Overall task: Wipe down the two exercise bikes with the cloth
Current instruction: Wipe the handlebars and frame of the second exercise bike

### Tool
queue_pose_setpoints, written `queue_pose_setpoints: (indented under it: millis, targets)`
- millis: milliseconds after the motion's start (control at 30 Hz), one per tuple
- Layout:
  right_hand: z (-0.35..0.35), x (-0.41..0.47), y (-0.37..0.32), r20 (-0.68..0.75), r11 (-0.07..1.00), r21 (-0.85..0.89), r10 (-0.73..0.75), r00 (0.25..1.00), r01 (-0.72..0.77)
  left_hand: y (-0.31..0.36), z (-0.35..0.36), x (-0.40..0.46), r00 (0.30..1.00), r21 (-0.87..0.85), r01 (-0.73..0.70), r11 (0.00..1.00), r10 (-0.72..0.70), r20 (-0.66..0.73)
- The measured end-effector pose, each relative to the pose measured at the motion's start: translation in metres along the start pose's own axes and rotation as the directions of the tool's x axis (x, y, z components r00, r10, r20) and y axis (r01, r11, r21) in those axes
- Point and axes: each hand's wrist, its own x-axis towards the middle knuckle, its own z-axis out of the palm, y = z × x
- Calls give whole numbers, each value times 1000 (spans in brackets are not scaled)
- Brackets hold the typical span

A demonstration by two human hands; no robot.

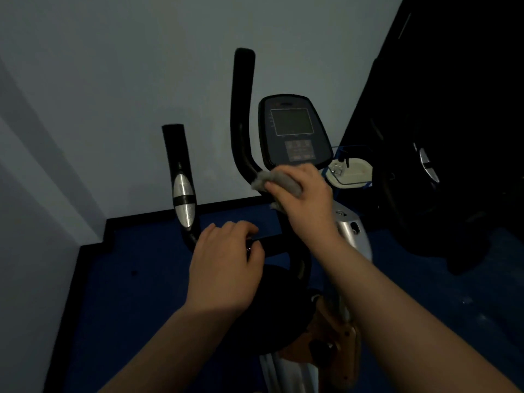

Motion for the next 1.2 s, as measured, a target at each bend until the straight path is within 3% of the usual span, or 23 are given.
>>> queue_pose_setpoints:
  millis: [200,367,467,533,667,700,767,800,967,1100,1200]
  targets:
    - [-25,-82,5,-60,983,106,158,986,-151,-2,0,-2,999,-12,-40,999,40,-5]
    - [-27,-131,-1,-144,946,269,226,963,-182,-1,0,0,997,15,-74,997,73,27]
    - [-28,-150,0,-91,891,350,338,937,-288,-1,0,1,996,15,-77,997,76,41]
    - [-38,-142,1,-81,920,270,316,945,-285,-1,-2,0,996,11,-76,997,75,48]
    - [-58,-84,3,-321,978,-3,198,926,-210,0,-3,0,995,9,-77,997,77,59]
    - [-55,-70,4,-325,963,-120,191,926,-241,0,-3,0,996,8,-74,997,73,59]
    - [-40,-54,9,-263,836,-467,181,948,-289,0,-4,0,996,7,-65,998,65,58]
    - [-31,-53,11,-224,784,-561,166,960,-266,-1,-4,0,997,5,-61,998,61,57]
    - [-36,-75,16,-94,872,-456,150,984,-177,1,-5,1,997,-19,-43,999,44,68]
    - [-46,-56,15,-94,723,-665,169,981,-189,1,-5,1,997,-24,-43,999,45,65]
    - [-31,-58,8,-122,772,-590,201,972,-234,1,-6,0,997,-22,-34,999,36,70]
